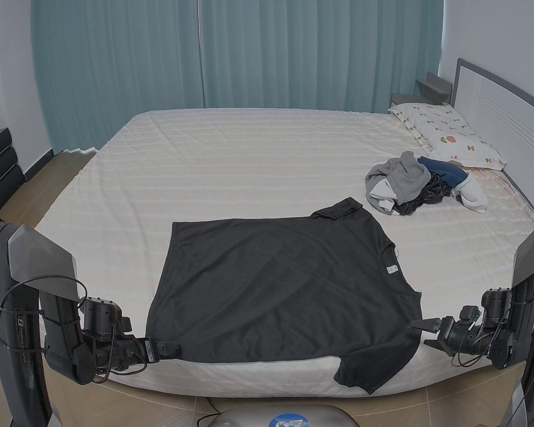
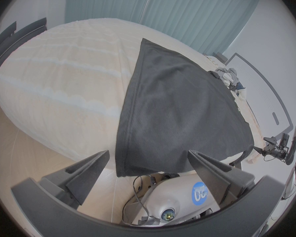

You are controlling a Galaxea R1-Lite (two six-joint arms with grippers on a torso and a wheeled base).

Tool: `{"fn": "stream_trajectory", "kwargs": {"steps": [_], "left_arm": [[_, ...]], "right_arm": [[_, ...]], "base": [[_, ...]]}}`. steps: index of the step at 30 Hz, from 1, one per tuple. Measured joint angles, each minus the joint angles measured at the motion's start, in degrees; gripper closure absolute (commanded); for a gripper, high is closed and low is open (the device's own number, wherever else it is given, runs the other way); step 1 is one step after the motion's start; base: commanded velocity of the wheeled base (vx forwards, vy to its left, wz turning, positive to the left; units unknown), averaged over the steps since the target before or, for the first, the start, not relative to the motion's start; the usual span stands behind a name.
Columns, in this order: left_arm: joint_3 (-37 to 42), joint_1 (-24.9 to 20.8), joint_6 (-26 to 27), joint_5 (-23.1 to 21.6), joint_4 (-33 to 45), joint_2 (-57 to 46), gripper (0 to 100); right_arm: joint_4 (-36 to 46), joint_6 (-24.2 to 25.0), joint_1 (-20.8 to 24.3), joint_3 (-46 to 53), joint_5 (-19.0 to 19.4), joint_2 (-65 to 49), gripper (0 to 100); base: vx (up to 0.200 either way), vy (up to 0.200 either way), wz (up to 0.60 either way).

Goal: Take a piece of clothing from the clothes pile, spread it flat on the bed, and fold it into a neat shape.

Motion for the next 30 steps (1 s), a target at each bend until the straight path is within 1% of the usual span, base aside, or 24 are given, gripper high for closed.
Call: {"fn": "stream_trajectory", "kwargs": {"steps": [7, 10, 14, 21, 27, 30], "left_arm": [[0.83, -0.8, -0.33, -0.96, -0.44, 1.02, 0], [0.74, -0.99, -0.33, -2.05, -0.44, 1.22, 0], [-0.11, -0.85, -0.17, -4.63, -0.46, 1.52, 0], [-1.23, -0.49, 0.05, -6.16, -0.49, 1.91, 0], [-1.57, 1.02, 0.44, -5.95, -0.46, 2.13, 0], [-2.08, 2.01, 0.62, -6.7, -0.4, 2.32, 0]], "right_arm": [[0.0, 0.0, 0.0, 0.0, 0.02, 0.11, 0], [0.0, 0.0, 0.0, 0.0, 0.02, 0.13, 0], [0.0, 0.0, 0.0, 0.0, 0.0, 0.16, 0], [0.0, 0.0, 0.0, -0.06, 0.0, 0.22, 0], [0.0, 0.0, 0.0, -0.06, 0.0, 0.22, 0], [0.0, 0.0, 0.0, -0.06, 0.0, 0.22, 0]], "base": [[0.0, 0.0, 0.0], [0.0, 0.0, 0.0], [0.0, 0.0, 0.0], [0.0, 0.0, 0.0], [0.0, 0.0, 0.0], [0.0, 0.0, 0.0]]}}
